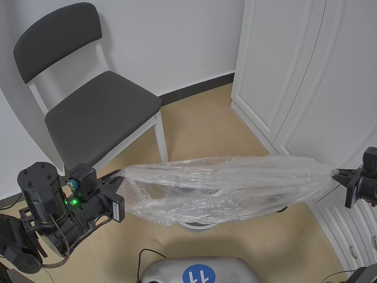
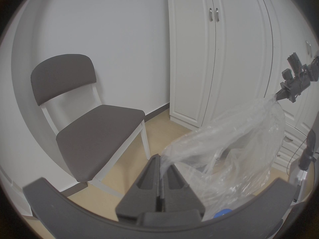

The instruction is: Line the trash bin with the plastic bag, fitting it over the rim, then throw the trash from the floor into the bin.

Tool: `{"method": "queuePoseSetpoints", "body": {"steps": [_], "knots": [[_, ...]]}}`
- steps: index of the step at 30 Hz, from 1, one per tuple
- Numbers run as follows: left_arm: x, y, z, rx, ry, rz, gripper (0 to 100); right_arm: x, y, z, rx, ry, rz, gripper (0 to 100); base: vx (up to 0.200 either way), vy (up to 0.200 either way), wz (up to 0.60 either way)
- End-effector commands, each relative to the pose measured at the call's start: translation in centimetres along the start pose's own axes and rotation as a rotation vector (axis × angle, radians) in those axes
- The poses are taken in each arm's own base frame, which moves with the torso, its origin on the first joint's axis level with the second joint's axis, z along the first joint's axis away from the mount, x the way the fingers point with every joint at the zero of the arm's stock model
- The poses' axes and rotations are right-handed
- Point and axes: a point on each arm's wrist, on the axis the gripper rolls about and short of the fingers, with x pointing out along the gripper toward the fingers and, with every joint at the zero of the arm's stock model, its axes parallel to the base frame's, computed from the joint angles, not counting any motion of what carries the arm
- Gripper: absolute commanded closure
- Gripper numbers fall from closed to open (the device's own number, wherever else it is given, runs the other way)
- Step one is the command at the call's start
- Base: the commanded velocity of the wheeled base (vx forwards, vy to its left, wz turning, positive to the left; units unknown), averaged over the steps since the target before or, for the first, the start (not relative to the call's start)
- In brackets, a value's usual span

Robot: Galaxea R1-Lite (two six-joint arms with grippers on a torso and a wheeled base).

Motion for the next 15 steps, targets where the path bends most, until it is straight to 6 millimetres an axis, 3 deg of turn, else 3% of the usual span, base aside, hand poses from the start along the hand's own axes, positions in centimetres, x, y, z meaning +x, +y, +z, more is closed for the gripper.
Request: {"method": "queuePoseSetpoints", "body": {"steps": [1,15], "knots": [[0.13,0.22,-0.07,0.0,0.004,0.011,100,0.01,-0.27,-0.17,-0.001,0.007,-0.017,100,0.0,0.0,0.0],[0.28,0.89,-0.26,0.004,0.019,0.04,100,-0.09,-0.94,-0.84,-0.04,0.032,-0.063,100,0.0,0.0,0.0]]}}
